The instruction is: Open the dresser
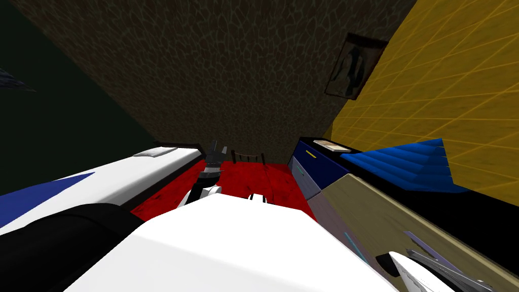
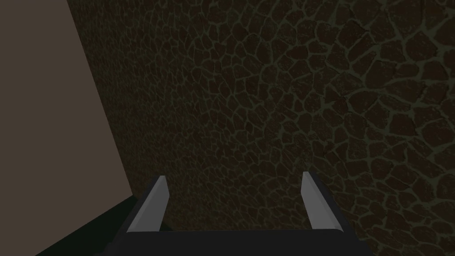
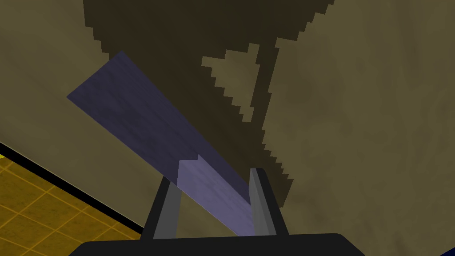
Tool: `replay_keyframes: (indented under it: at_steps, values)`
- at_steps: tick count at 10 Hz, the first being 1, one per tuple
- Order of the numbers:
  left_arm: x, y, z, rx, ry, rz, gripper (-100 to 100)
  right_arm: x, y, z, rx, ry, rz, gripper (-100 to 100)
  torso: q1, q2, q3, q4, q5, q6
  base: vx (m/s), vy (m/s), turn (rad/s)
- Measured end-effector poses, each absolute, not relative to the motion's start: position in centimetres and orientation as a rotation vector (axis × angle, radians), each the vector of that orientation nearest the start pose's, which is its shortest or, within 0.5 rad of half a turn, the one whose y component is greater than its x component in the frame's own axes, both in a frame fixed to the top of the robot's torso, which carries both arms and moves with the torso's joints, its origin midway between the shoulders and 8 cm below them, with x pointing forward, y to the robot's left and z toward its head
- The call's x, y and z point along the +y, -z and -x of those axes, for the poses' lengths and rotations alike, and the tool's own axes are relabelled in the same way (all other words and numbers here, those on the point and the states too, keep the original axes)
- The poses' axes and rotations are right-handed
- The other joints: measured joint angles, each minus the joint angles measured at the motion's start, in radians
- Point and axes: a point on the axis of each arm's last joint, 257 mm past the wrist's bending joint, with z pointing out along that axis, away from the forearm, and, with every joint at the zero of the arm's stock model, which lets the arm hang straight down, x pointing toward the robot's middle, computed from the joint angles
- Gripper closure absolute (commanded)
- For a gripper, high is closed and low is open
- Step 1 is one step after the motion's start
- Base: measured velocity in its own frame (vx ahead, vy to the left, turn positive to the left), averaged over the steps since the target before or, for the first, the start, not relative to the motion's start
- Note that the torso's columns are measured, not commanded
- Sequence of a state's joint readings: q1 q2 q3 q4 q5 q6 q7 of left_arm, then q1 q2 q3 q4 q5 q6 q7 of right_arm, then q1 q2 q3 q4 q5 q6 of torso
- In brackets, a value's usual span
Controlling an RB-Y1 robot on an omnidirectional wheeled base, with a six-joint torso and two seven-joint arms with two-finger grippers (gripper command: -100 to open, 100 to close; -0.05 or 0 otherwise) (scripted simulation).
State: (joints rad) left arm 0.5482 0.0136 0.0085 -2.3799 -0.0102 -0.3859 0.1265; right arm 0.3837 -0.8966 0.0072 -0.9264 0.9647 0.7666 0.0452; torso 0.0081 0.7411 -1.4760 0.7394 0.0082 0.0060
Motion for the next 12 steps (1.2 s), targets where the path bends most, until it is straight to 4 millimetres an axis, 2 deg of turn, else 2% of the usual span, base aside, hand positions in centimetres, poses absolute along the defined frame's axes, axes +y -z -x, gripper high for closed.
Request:
replay_keyframes:
  at_steps: [1,7,11,12]
  values:
    - [28.39,-3.19,-33.92,0.631,1.373,0.739,0,-84.26,28.71,-9.77,1.984,1.653,-0.469,100,-0.001,0.001,0.0,0.0,0.0,-0.002,-0.059,0.018,0.08]
    - [28.39,-3.18,-33.92,0.631,1.373,0.739,0,-84.56,28.83,-9.24,2.005,1.651,-0.481,100,-0.003,0.004,0.002,0.001,0.0,-0.001,0.012,0.128,-0.021]
    - [28.39,-3.18,-33.92,0.631,1.373,0.739,0,-84.61,28.46,-9.56,1.997,1.65,-0.478,100,0.002,0.004,0.002,0.001,-0.001,0.002,-0.026,0.21,-0.019]
    - [28.39,-3.18,-33.92,0.631,1.373,0.739,0,-84.55,28.41,-9.62,1.995,1.648,-0.479,-100,0.001,0.005,0.003,0.001,0.001,0.004,0.004,0.139,-0.039]
